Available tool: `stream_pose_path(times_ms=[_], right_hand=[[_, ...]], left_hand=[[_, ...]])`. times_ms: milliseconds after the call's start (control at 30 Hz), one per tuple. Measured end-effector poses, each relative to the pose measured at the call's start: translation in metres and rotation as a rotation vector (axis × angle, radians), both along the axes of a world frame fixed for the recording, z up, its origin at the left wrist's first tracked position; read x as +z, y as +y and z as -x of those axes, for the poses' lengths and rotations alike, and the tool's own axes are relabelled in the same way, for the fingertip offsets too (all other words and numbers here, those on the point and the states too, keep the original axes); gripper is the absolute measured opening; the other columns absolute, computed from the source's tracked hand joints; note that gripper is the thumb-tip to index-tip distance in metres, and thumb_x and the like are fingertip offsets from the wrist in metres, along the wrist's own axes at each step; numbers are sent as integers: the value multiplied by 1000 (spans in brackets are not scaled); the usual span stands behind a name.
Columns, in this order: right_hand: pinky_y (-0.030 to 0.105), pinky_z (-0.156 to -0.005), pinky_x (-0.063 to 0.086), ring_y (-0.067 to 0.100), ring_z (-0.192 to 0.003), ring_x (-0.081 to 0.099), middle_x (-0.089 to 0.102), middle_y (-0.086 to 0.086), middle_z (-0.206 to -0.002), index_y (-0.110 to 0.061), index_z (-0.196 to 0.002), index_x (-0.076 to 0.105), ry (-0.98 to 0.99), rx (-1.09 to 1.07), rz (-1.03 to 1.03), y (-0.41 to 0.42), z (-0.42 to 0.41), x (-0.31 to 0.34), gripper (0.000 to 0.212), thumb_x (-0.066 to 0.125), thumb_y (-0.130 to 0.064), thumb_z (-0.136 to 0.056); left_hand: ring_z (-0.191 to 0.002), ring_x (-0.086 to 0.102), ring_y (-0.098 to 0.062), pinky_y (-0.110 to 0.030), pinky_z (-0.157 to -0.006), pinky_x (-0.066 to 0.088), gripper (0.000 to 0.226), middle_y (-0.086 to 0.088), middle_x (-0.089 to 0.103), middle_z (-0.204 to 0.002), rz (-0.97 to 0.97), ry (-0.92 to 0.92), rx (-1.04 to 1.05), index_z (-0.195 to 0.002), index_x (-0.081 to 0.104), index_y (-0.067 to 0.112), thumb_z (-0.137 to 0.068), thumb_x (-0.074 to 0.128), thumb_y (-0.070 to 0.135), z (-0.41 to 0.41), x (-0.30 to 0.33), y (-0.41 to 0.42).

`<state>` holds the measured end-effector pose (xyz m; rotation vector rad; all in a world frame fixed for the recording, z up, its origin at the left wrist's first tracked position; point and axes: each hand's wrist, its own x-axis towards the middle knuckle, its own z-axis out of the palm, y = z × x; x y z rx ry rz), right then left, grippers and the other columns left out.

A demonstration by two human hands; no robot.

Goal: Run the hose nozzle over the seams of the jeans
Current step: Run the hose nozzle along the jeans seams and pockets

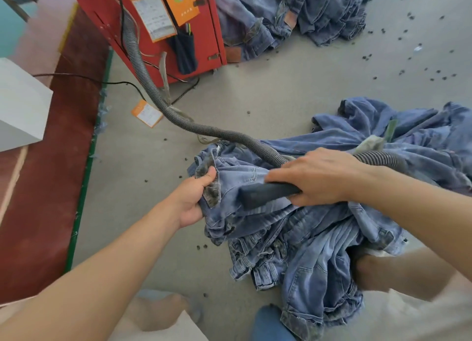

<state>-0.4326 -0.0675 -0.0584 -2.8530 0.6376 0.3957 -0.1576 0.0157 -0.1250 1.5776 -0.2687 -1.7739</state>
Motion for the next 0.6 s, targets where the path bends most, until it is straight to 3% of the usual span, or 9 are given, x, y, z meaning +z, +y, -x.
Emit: stream_pose_path(times_ms=[133, 233, 333, 367, 433, 500, 600], right_hand=[[30, -48, 45, 9, -62, 57, 57, -19, -80, -46, -127, 47, -319, -184, 0, -7, -9, 19, 40, 58, -44, -88], [40, -56, 53, 17, -65, 59, 60, -14, -79, -46, -127, 47, -326, -287, 13, -18, 2, 34, 42, 56, -51, -87], [42, -59, 54, 15, -68, 61, 61, -14, -85, -49, -128, 43, -197, -304, 1, -19, 14, 39, 41, 57, -51, -90], [42, -59, 53, 14, -68, 60, 60, -16, -86, -50, -127, 43, -164, -309, 12, -18, 16, 38, 39, 56, -50, -90], [39, -57, 51, 9, -67, 56, 57, -20, -84, -50, -124, 42, -134, -316, 59, -13, 17, 36, 36, 50, -50, -88], [39, -57, 51, 8, -66, 54, 54, -20, -83, -51, -122, 42, -119, -324, 64, -10, 15, 35, 37, 44, -54, -85], [40, -56, 52, 10, -65, 56, 55, -16, -81, -54, -123, 39, -97, -331, -7, -7, 13, 32, 46, 34, -65, -78]], left_hand=[[-126, 65, -32, -53, -112, 47, 59, -16, 67, -136, -75, -69, -200, -139, 60, 14, -101, 51, 57, -21, 11, 3], [-121, 68, -29, -46, -108, 50, 60, -10, 70, -132, -41, 17, -238, -136, 66, 17, -102, 45, 62, -28, 20, 9], [-94, 73, -21, -30, -89, 59, 51, -11, 73, -115, 122, 176, 25, -142, 59, 4, -103, 53, 36, -45, 33, 7], [-93, 71, -19, -31, -93, 57, 48, -11, 71, -112, 204, 228, 111, -141, 55, 0, -100, 53, 25, -54, 37, 6], [-110, 65, -24, -54, -107, 50, 47, -14, 65, -124, 316, 240, 78, -143, 50, -1, -97, 48, 9, -69, 42, 6], [-125, 59, -30, -64, -101, 50, 53, -14, 57, -145, 329, 180, -80, -151, 44, 3, -98, 45, 1, -68, 42, 10], [-111, 69, -26, -41, -89, 62, 61, -12, 59, -146, 290, 112, -56, -152, 44, 7, -93, 59, 1, -56, 38, 14]])
